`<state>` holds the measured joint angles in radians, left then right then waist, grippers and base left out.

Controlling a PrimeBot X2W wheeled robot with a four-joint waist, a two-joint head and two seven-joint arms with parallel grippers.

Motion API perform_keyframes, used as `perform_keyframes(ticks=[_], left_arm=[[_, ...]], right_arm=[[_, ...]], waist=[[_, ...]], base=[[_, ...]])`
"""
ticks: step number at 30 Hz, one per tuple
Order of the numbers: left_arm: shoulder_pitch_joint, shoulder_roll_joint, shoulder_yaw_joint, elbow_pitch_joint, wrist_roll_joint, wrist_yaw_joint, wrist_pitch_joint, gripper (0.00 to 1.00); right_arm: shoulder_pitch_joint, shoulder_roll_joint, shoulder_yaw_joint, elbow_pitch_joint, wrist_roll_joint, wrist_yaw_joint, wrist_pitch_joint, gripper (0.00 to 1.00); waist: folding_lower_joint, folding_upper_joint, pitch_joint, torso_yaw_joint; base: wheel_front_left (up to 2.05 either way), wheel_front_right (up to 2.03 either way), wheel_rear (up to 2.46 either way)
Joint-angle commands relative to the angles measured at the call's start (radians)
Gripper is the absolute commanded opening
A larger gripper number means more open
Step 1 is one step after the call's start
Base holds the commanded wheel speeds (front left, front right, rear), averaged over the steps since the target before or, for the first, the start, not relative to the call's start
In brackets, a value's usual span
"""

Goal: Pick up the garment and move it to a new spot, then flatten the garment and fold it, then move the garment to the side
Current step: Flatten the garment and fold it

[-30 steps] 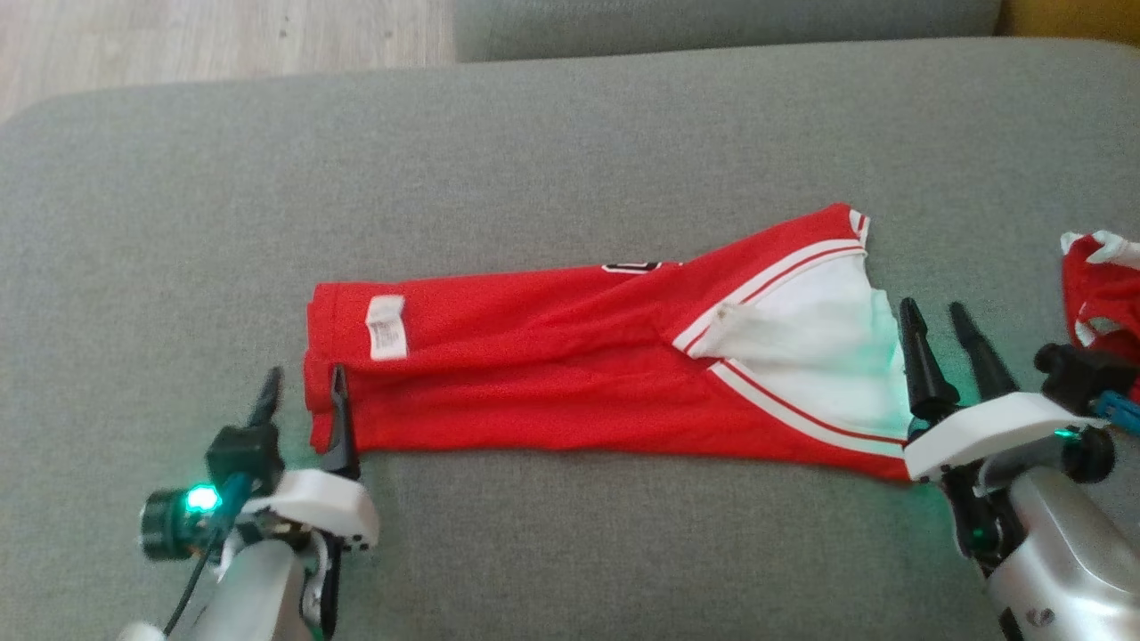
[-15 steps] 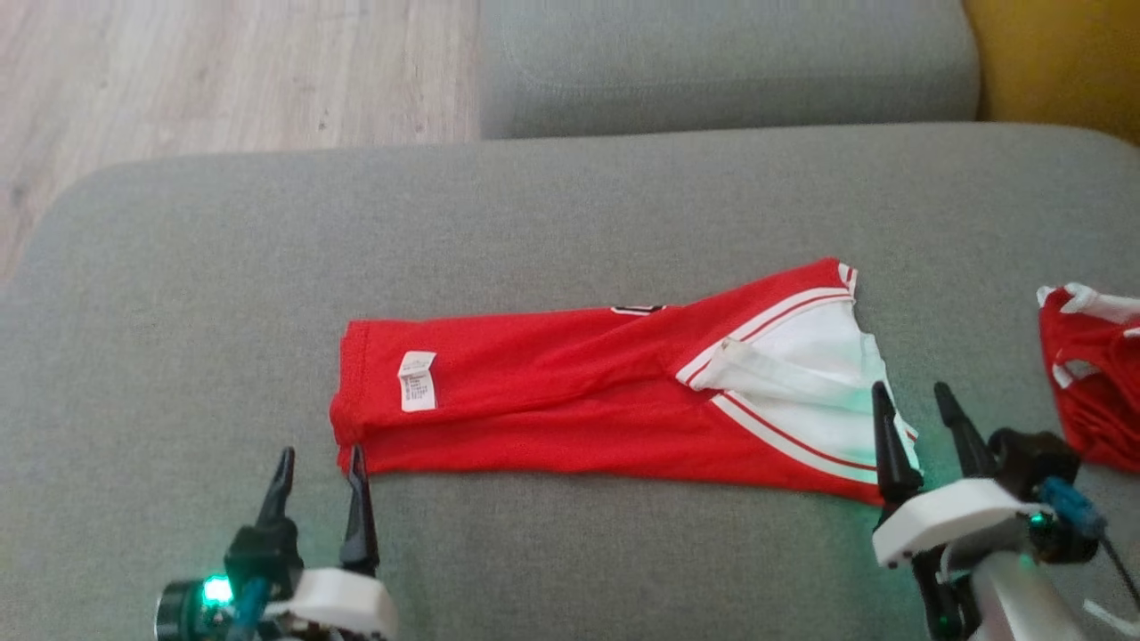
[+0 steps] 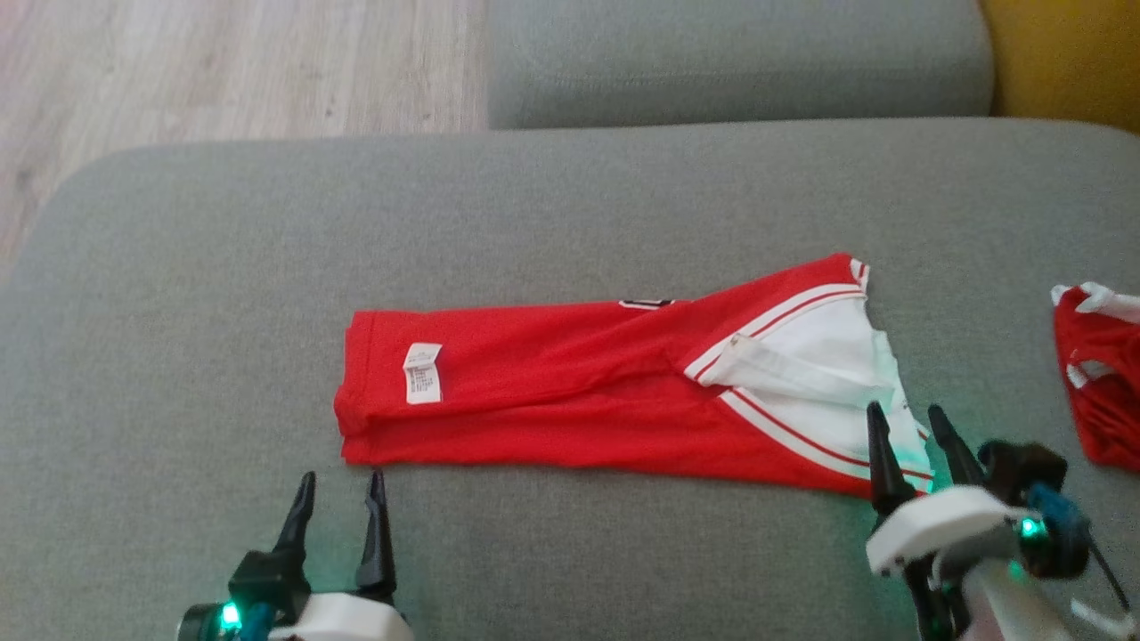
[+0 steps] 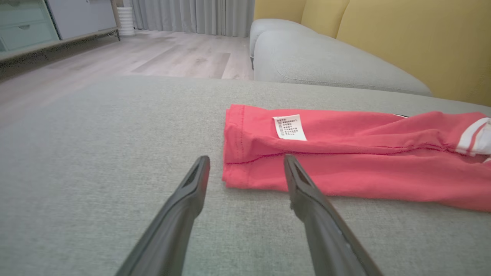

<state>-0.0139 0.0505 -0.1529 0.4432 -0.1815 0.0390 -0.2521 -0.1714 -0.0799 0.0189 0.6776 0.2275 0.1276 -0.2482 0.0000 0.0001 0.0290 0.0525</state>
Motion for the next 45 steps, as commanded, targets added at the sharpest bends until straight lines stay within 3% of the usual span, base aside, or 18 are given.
perform_keyframes(ticks=[1, 14, 21, 22, 23, 27, 38, 45], left_arm=[[-0.049, 0.000, 0.005, -0.035, -0.036, -0.007, -0.010, 1.00], [-0.109, 0.000, -0.090, -0.024, -0.097, 0.021, -0.010, 1.00], [-0.107, 0.000, -0.090, -0.025, -0.104, 0.031, -0.010, 1.00], [-0.106, 0.000, -0.089, -0.025, -0.105, 0.032, -0.010, 1.00], [-0.104, 0.000, -0.088, -0.025, -0.106, 0.032, -0.010, 1.00], [-0.107, 0.000, -0.090, -0.023, -0.103, 0.029, -0.010, 1.00], [-0.091, 0.000, -0.094, -0.011, -0.113, 0.026, -0.010, 1.00], [-0.071, 0.000, -0.126, -0.001, -0.129, 0.017, -0.010, 1.00]], right_arm=[[-0.102, -0.018, 0.018, 0.004, -0.008, 0.003, -0.014, 1.00], [-0.303, -0.029, -0.032, 0.319, -0.055, 0.003, 0.024, 1.00], [-0.275, 0.018, 0.053, 0.396, 0.095, 0.003, 0.053, 1.00], [-0.268, 0.020, 0.073, 0.395, 0.124, 0.003, 0.063, 0.55], [-0.263, 0.021, 0.095, 0.392, 0.144, 0.003, 0.069, 0.00], [-0.261, -0.013, 0.133, 0.383, 0.201, 0.003, 0.053, 0.00], [-0.283, -0.126, 0.093, 0.347, 0.245, 0.003, -0.012, 0.00], [-0.219, -0.095, 0.149, 0.106, 0.247, 0.003, -0.013, 0.00]], waist=[[0.0000, -0.0001, 0.033, 0.008], [0.0000, -0.0001, 0.118, 0.058], [0.0000, -0.0001, 0.121, 0.062], [0.0000, -0.0001, 0.120, 0.061], [0.0000, -0.0001, 0.120, 0.059], [0.0000, -0.0001, 0.122, 0.051], [0.0000, -0.0001, 0.083, 0.032], [0.0000, -0.0001, 0.047, 0.050]], base=[[0.00, 0.00, 0.00], [0.00, 0.00, 0.00], [0.00, 0.00, 0.00], [0.00, 0.00, 0.00], [0.00, 0.00, 0.00], [0.00, 0.00, 0.00], [0.00, 0.00, 0.00], [0.00, 0.00, 0.00]])
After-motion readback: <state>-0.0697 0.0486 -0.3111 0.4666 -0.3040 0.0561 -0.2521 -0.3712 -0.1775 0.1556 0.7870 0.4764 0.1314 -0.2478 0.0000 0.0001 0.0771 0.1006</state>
